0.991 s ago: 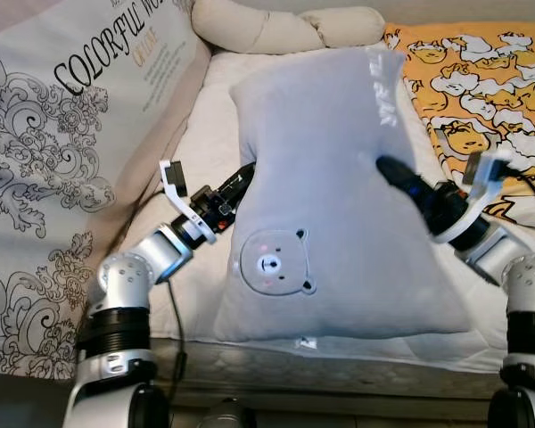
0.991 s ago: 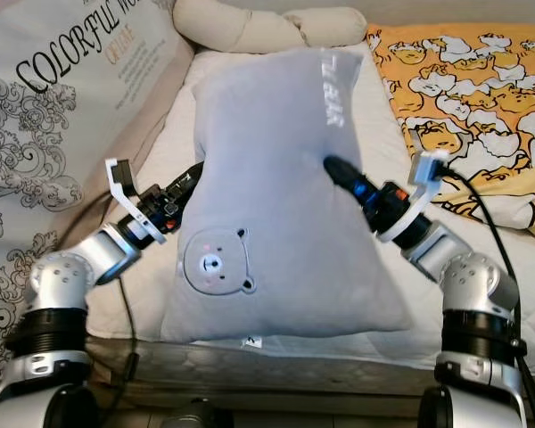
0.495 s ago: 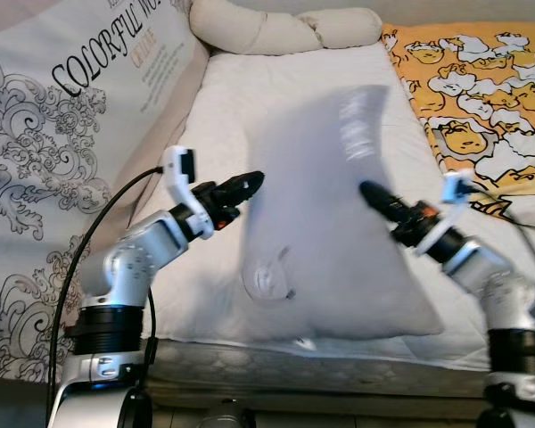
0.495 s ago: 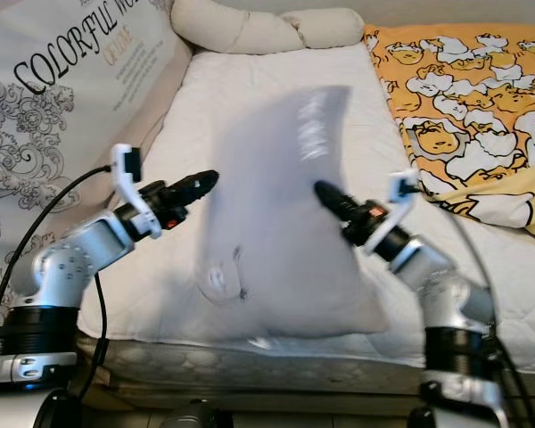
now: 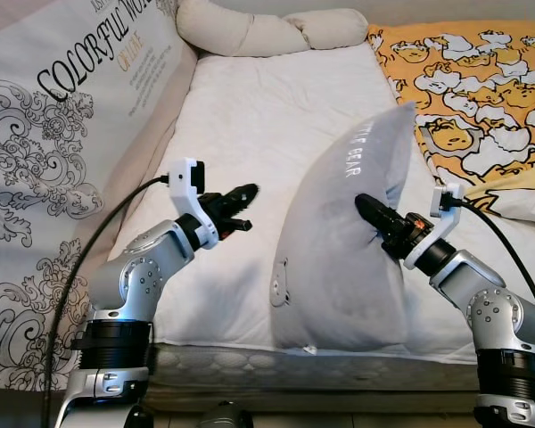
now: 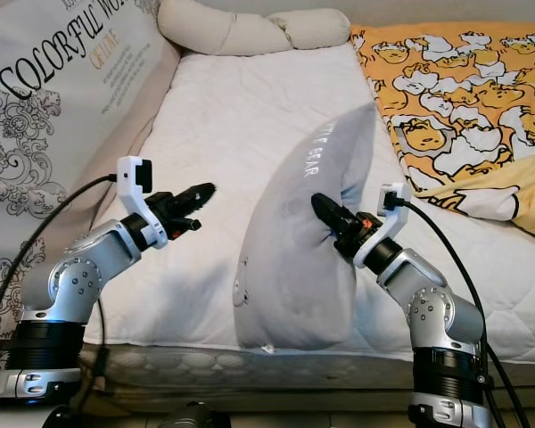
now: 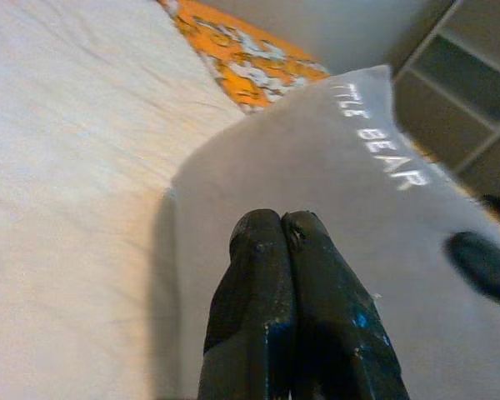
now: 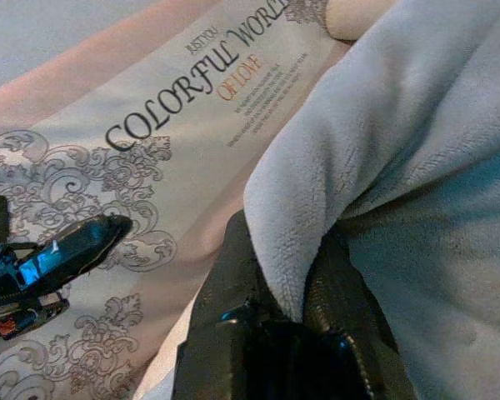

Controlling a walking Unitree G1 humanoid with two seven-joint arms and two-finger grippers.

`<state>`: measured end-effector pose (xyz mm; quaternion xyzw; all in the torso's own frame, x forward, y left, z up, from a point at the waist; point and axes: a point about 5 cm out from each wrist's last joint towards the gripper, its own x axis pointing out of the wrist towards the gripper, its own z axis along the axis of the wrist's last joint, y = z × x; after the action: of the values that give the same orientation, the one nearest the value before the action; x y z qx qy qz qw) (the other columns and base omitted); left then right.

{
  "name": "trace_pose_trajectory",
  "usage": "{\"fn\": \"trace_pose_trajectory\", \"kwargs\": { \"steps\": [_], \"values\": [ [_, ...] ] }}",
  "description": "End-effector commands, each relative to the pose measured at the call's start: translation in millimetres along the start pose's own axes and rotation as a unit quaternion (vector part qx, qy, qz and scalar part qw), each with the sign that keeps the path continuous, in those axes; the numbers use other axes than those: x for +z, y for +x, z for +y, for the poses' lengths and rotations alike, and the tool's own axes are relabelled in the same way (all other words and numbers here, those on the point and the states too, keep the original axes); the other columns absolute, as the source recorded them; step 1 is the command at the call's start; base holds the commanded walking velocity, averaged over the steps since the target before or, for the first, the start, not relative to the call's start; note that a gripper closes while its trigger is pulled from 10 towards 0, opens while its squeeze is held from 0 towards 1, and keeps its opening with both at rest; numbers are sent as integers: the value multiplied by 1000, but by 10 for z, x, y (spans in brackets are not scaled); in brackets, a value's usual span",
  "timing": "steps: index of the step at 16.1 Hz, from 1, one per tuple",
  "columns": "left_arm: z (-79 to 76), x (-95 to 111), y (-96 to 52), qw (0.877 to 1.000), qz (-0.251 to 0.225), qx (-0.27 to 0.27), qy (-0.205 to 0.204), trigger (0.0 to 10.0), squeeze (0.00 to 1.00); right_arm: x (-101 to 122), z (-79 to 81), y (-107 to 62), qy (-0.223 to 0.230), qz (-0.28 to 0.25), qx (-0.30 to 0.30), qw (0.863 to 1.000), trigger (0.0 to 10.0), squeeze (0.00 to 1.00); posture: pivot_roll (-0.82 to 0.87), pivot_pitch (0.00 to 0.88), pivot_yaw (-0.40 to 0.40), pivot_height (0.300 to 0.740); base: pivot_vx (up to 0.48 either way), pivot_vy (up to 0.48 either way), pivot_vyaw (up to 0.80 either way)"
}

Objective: Clean up the room

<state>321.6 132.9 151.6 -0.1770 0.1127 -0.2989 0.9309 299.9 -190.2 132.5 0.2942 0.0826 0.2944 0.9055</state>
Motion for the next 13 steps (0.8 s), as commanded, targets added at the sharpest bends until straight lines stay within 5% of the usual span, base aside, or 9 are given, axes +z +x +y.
{"fn": "trace_pose_trajectory", "kwargs": {
  "steps": [1, 7, 9, 13],
  "values": [
    [68, -44, -29, 997, 18, 34, 66, 10000, 0, 175, 74, 69, -27, -34, 12, 999, 0, 0, -15, 0, 81, 740, 0, 0, 0],
    [135, 110, -83, 973, -10, 112, 199, 10000, 0, 296, 98, 111, -60, -53, -22, 997, 0, 0, -4, 0, 71, 740, 0, 0, 0],
    [113, 144, -111, 965, -14, 120, 233, 10000, 0, 351, 59, 118, -101, -51, -73, 991, 10000, 0, -7, 0, 75, 740, 0, 0, 0],
    [26, 200, -195, 950, -25, 129, 284, 10000, 0, 331, 111, 84, -183, -36, -148, 971, 10000, 0, -5, 0, 74, 740, 0, 219, 0]
  ]
}}
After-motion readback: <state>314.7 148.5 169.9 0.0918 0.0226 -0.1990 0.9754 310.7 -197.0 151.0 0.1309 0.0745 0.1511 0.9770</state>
